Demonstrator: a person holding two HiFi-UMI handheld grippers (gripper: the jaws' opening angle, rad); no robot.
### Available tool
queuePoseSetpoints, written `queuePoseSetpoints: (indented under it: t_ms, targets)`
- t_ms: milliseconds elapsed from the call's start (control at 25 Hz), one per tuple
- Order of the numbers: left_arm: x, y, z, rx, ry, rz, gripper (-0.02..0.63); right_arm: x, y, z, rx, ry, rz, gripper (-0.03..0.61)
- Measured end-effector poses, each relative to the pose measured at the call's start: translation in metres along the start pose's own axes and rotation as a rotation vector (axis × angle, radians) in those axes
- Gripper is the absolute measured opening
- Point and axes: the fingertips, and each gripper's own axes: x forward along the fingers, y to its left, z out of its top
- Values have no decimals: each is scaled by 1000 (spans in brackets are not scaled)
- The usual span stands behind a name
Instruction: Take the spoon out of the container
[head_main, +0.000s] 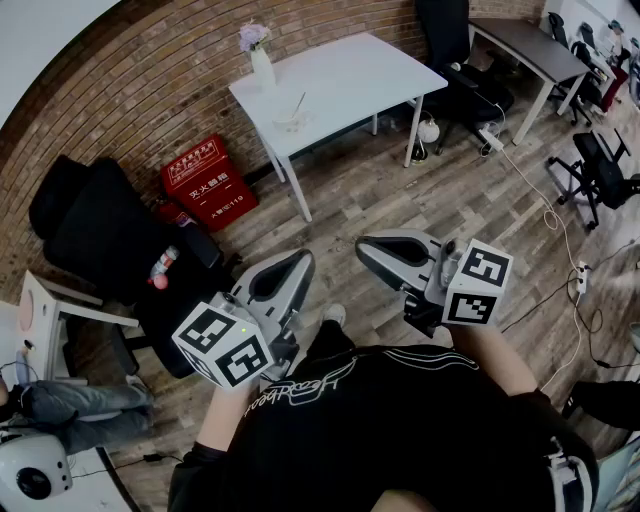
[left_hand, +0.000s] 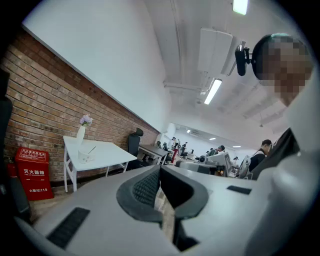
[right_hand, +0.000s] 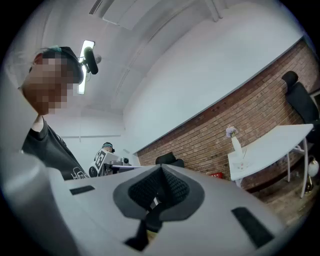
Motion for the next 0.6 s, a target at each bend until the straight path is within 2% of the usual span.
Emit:
queuePoseSetpoints:
  t_ms: [360, 600]
  targets:
    - [23, 16, -2, -4, 26, -40, 5, 1, -31, 3, 27, -22, -46, -3]
    - [43, 55, -4, -37, 23, -45, 5, 14, -70, -2, 43, -15, -86, -3]
